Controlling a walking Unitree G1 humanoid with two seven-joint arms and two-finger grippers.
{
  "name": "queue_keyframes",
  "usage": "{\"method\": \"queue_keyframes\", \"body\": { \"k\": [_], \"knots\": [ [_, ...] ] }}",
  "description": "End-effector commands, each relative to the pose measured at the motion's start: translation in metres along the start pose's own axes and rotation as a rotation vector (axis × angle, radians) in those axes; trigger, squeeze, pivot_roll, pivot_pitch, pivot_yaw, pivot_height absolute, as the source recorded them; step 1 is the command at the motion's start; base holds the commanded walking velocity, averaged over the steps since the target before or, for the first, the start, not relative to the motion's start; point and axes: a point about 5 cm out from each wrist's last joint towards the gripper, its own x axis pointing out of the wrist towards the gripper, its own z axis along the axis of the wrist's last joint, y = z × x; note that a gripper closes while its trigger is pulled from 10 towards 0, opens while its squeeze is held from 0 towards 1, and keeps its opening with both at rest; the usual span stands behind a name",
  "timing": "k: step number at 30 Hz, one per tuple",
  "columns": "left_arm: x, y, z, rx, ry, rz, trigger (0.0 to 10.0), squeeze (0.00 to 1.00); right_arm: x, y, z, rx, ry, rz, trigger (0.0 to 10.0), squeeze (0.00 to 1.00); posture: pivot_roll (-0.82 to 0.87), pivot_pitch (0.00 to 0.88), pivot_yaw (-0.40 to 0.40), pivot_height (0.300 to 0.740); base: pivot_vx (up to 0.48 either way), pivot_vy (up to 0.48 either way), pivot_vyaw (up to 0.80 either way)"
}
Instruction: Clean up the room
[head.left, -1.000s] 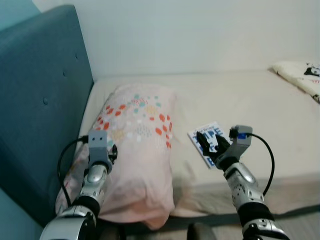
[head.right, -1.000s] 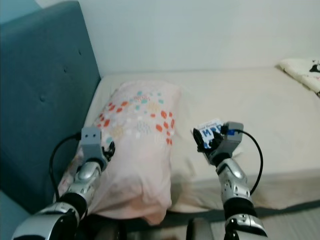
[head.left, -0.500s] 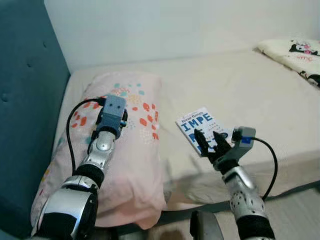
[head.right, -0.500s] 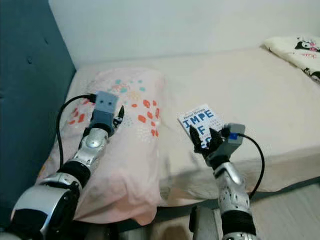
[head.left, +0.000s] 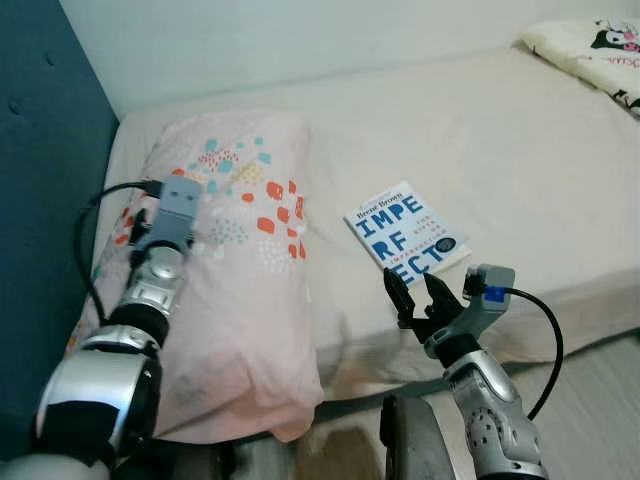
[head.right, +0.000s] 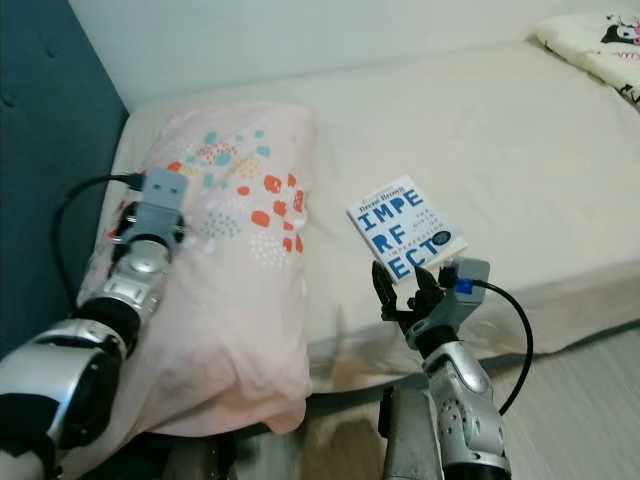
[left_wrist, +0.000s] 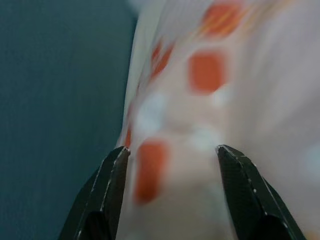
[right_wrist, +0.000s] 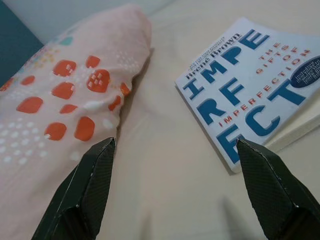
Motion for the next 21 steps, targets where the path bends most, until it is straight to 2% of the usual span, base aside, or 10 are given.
{"method": "queue_keyframes", "body": {
  "k": [1,2,3,6,7,10,18,19,20,21],
  "knots": [
    [-0.003,0.006,-0.025,-0.023,0.117,-0.006,10.0,0.00,-0.002,0.003,-0.002,0.013,0.013,-0.004,10.0,0.00,-0.05,0.246,0.059,0.526,0.000,0.000,0.00],
    [-0.004,0.003,-0.031,-0.074,0.158,-0.033,10.0,0.00,-0.003,0.004,-0.001,0.013,0.017,-0.010,10.0,0.00,-0.05,0.250,0.060,0.526,0.000,0.000,0.00],
    [-0.004,0.003,-0.031,-0.074,0.158,-0.033,10.0,0.00,-0.003,0.004,-0.001,0.013,0.017,-0.010,10.0,0.00,-0.05,0.250,0.060,0.526,0.000,0.000,0.00],
    [-0.017,-0.021,-0.051,-0.208,0.261,-0.203,10.0,0.00,-0.004,0.003,0.004,0.004,0.019,-0.033,10.0,0.00,-0.06,0.258,0.061,0.526,0.000,0.000,0.00],
    [-0.017,-0.021,-0.051,-0.208,0.261,-0.203,10.0,0.00,-0.004,0.003,0.004,0.004,0.019,-0.033,10.0,0.00,-0.06,0.258,0.061,0.526,0.000,0.000,0.00],
    [-0.026,-0.039,-0.057,-0.256,0.289,-0.308,10.0,0.00,-0.006,0.004,0.008,-0.004,0.017,-0.046,10.0,0.00,-0.07,0.258,0.062,0.526,0.000,0.000,0.00],
    [-0.034,-0.055,-0.059,-0.288,0.313,-0.413,10.0,0.00,-0.008,0.004,0.014,-0.012,0.017,-0.062,10.0,0.00,-0.07,0.260,0.065,0.526,0.000,0.000,0.00],
    [-0.036,-0.059,-0.059,-0.275,0.308,-0.442,4.0,0.00,-0.008,0.005,0.016,-0.013,0.015,-0.065,10.0,0.00,-0.07,0.261,0.064,0.526,0.000,0.000,0.00],
    [-0.037,-0.062,-0.059,-0.274,0.306,-0.466,0.0,0.00,-0.008,0.005,0.018,-0.015,0.013,-0.066,10.0,0.00,-0.08,0.260,0.065,0.526,0.000,0.000,0.00],
    [-0.039,-0.064,-0.059,-0.274,0.304,-0.480,0.0,0.00,-0.008,0.006,0.018,-0.016,0.012,-0.067,10.0,0.00,-0.08,0.260,0.065,0.526,0.000,0.000,0.00]
  ]
}}
